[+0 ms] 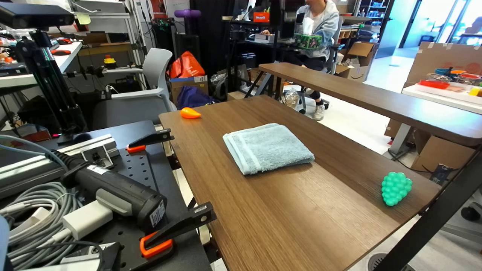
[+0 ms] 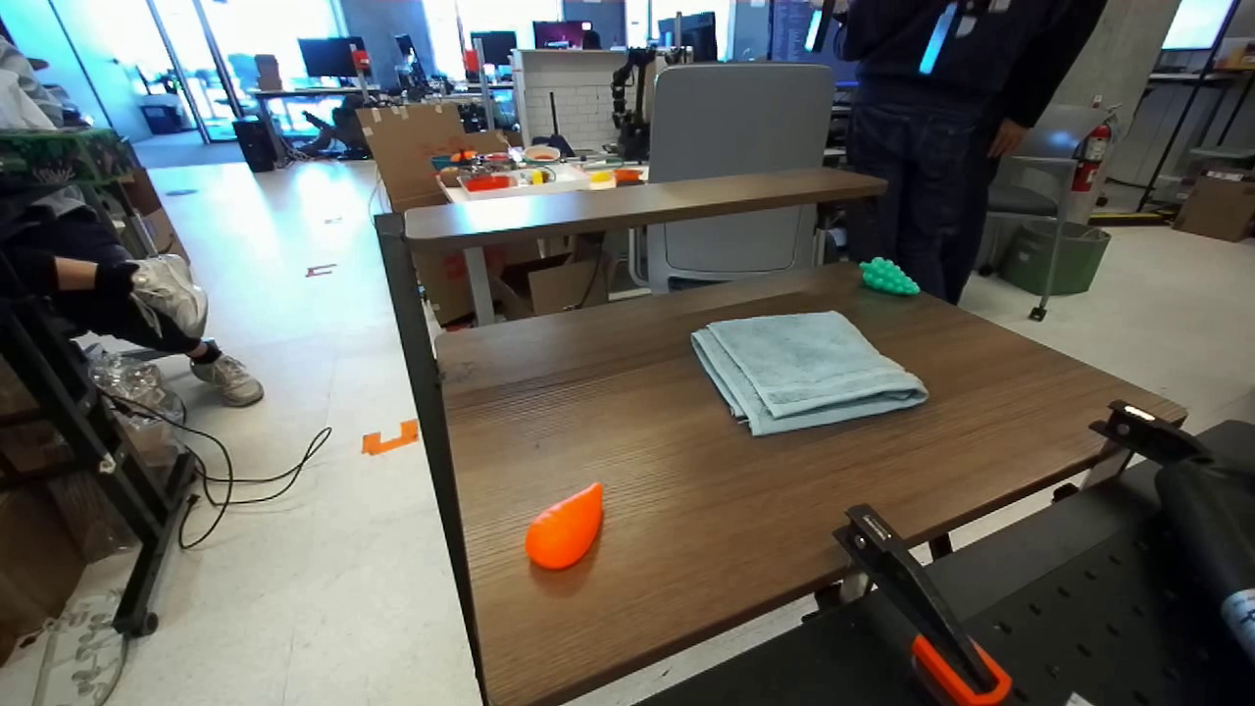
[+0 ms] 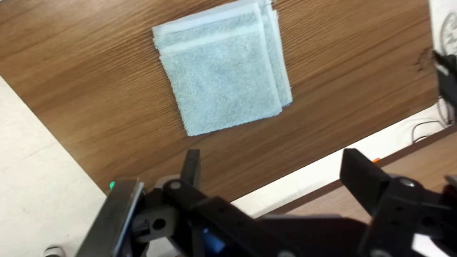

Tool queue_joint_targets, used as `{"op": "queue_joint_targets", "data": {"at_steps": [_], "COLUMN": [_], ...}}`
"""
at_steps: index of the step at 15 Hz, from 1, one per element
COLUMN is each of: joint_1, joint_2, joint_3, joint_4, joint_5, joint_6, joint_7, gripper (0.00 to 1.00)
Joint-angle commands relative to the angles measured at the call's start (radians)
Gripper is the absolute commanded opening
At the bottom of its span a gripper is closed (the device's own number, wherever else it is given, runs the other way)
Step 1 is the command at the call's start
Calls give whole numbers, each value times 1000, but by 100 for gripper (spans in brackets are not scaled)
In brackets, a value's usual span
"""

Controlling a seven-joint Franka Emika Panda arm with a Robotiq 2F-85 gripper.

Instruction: Use the towel to wipe the table

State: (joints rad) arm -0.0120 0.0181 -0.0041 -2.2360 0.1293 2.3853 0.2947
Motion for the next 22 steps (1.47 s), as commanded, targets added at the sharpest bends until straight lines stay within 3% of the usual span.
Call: {"op": "queue_joint_targets", "data": {"at_steps": [1,4,6,7,14,22], "joint_1": [17,28,10,32,44,94], "joint_2": [125,221,271,227,261,556], "joint_3": [-12,-21,-1,-25,-36,-55], "joint_4": [-3,28,44,-1,23,210], "joint_5": [-182,-142,-24,-86,-95,-65], "joint_6": [131,75,58,93,84,138], "joint_7": [206,242,174,205,224,346], "gripper": [100,100,100,100,100,100]}}
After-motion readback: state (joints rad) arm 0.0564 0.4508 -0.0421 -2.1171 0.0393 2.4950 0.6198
